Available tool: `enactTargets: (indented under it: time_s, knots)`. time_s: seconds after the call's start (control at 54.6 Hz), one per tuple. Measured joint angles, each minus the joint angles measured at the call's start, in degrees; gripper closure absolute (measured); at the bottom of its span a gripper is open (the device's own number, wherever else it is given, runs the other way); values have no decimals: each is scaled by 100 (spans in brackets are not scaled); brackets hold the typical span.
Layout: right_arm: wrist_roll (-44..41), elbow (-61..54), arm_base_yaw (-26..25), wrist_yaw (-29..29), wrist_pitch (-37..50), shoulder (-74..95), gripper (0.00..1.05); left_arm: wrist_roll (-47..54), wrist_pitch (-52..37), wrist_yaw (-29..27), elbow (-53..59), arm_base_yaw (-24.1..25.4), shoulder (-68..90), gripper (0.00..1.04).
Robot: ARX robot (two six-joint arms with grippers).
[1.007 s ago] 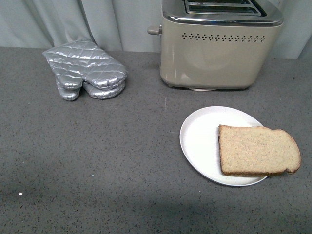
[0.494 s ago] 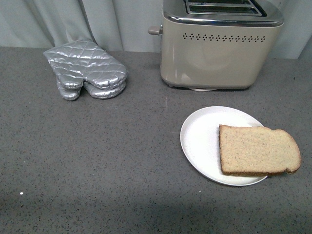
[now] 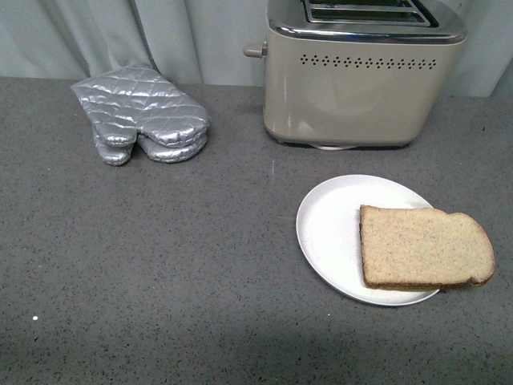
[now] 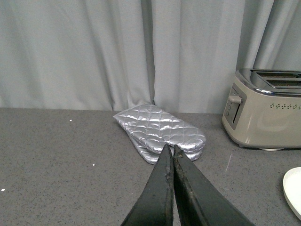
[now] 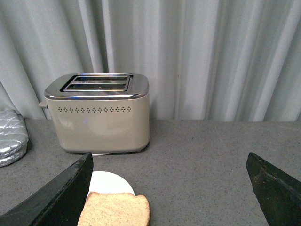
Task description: Put bread into toaster
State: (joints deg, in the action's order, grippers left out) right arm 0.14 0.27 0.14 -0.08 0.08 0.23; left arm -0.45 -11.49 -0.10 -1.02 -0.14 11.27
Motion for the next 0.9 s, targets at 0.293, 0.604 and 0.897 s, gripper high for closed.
enactTargets:
  time_s: [0.293, 0.604, 0.897]
  knots:
    - [0, 0, 0, 0, 0, 0, 10, 2, 1121, 9, -2, 0, -1086, 101]
    - [-881, 332, -302, 225, 463, 2109, 10, 0, 1137, 9, -2, 0, -1102, 61]
    - [-299, 1639, -994, -1036, 1401, 6769, 10, 0, 1137, 9, -2, 0, -1104, 13]
